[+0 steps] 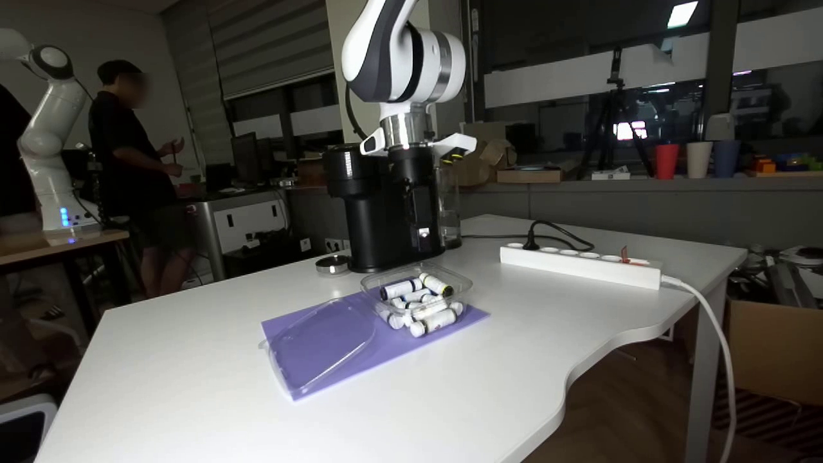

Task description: Remove one item from the transparent bowl and close its lid

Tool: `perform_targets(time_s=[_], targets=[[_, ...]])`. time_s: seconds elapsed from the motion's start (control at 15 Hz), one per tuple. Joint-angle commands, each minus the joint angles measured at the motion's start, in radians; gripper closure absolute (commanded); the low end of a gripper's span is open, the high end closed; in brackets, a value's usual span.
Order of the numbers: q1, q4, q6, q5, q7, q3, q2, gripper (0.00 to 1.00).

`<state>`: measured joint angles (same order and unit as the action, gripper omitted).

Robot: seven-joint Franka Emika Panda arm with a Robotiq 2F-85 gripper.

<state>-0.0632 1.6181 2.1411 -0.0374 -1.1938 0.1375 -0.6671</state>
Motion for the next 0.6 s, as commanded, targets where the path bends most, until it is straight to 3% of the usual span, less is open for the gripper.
perform_targets(time_s=[0.0, 0.53], targets=[[0.020, 0.016, 0.020, -0.004, -0.004, 0.008, -0.029, 0.00], [0.017, -0.005, 0.151, -0.011, -0.080, 0.026, -0.122, 0.00]])
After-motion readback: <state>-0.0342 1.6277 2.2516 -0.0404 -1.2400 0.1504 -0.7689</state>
